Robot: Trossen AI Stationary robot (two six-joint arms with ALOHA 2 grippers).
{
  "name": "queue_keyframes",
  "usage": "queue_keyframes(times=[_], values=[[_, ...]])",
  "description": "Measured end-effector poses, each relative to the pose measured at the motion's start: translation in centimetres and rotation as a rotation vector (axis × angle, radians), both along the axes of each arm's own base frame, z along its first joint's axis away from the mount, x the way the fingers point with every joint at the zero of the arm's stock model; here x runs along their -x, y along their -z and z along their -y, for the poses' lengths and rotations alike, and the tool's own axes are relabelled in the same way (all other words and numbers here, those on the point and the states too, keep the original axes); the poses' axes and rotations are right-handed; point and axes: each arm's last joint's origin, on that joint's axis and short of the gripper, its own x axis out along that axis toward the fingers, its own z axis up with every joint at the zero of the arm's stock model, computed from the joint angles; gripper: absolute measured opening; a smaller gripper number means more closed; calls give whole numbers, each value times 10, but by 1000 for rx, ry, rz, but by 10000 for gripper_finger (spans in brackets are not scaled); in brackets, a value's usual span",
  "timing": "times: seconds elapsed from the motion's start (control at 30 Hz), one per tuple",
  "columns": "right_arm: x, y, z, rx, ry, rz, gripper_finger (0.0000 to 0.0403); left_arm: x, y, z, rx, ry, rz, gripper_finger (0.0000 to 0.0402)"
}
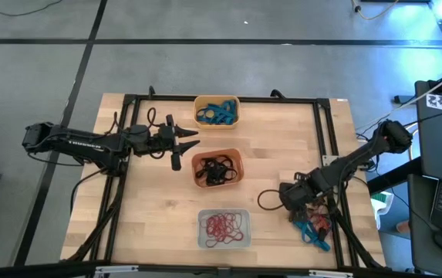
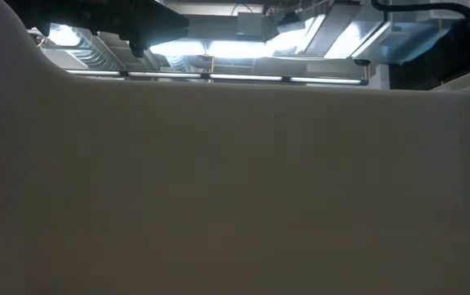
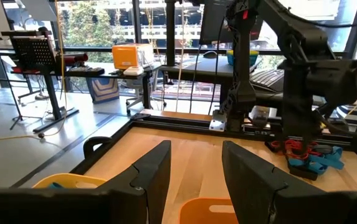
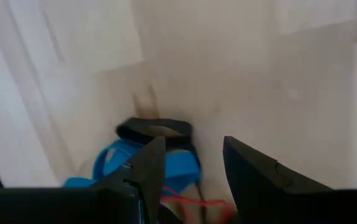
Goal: Sort rubber bands into baskets
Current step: Put the black rubber band in the orange bin
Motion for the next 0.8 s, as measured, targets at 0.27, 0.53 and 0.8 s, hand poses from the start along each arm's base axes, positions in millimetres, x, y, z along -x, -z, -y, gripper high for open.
queue_keyframes(times=[0.27, 0.53, 0.8], values=[[0, 23, -9, -66, -19, 4, 161, 0, 0, 0, 1, 0, 0, 141], [-4, 43, -12, -34, -25, -79, 161, 0, 0, 0, 1, 0, 0, 141], [-6, 51, -12, 3, -37, -97, 157, 0, 0, 0, 1, 0, 0, 141]])
